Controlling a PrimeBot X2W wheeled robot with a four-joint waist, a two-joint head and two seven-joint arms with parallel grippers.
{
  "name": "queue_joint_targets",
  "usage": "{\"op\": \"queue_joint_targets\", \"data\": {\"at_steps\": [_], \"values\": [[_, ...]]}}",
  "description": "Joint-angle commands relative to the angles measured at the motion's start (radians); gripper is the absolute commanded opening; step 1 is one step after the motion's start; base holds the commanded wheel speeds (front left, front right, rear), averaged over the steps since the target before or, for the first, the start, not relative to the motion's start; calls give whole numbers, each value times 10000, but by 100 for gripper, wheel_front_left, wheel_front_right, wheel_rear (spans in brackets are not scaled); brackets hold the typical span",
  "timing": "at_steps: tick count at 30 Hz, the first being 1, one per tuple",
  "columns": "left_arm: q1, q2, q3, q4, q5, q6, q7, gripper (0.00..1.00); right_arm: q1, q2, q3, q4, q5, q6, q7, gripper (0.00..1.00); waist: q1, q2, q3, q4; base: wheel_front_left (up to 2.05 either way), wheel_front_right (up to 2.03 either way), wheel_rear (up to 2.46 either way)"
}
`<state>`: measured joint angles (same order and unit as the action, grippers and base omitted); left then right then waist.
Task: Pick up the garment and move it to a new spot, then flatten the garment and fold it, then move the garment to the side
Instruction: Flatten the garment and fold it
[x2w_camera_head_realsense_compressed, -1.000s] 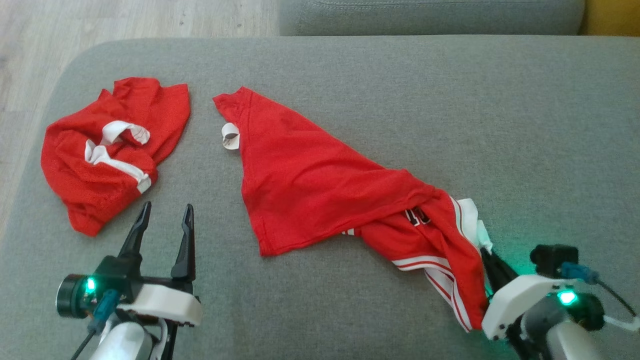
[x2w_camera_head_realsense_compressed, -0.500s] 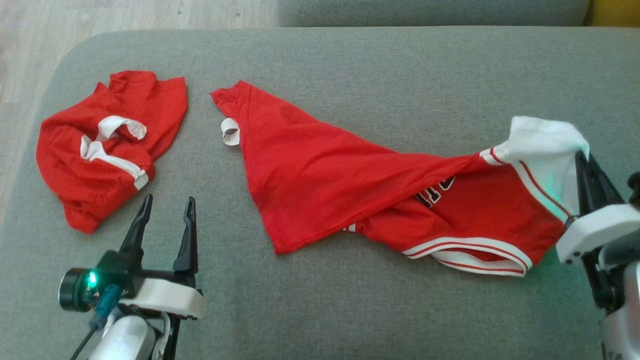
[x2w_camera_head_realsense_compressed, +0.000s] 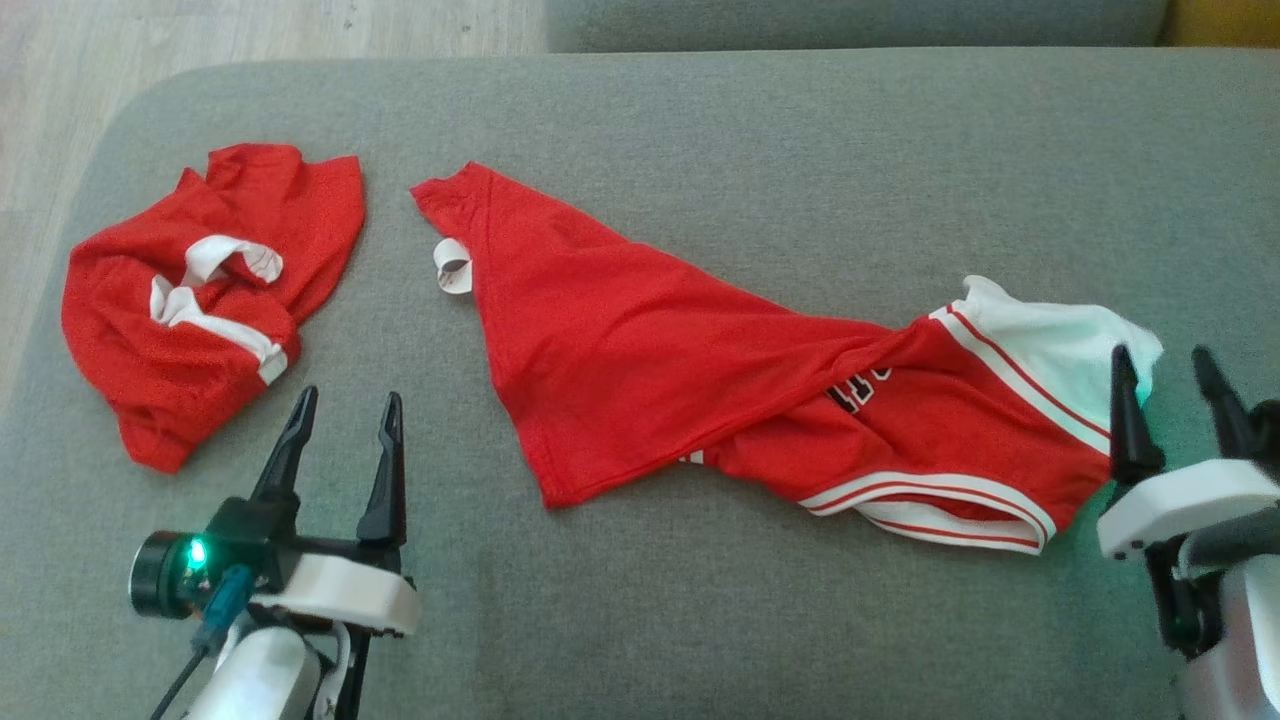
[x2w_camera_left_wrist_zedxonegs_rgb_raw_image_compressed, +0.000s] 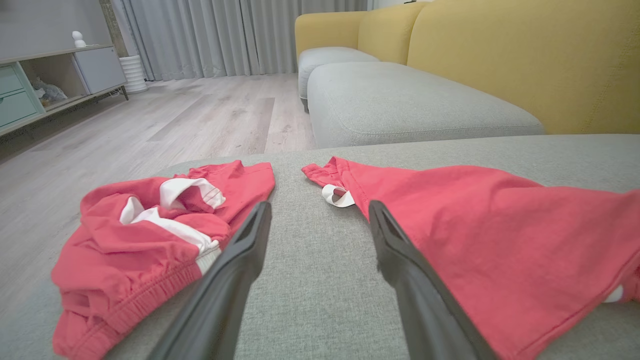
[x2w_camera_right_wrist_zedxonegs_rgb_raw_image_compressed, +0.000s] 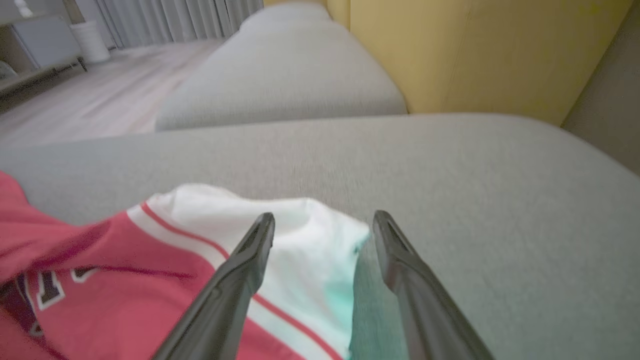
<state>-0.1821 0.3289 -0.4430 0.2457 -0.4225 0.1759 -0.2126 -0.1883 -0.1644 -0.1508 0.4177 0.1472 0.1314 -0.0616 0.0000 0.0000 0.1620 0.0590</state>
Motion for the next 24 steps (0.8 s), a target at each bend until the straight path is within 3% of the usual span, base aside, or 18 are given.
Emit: {"op": "queue_joint_targets", "data": {"at_steps": [1,14,24], "values": [[-387,203,424,-262,-53,86,-98,100,40,-62,144,-690,-118,-7,-294,100,0,0,-36,-50,0,0,0],[-114,299,334,-468,12,352,-48,100,1965,805,861,-5538,-362,-7,682,100,0,0,-385,-183,0,0,0],[-24,431,236,-616,36,465,153,100,2719,1038,1086,-6511,-216,-7,1265,100,0,0,-461,-263,0,0,0]]}}
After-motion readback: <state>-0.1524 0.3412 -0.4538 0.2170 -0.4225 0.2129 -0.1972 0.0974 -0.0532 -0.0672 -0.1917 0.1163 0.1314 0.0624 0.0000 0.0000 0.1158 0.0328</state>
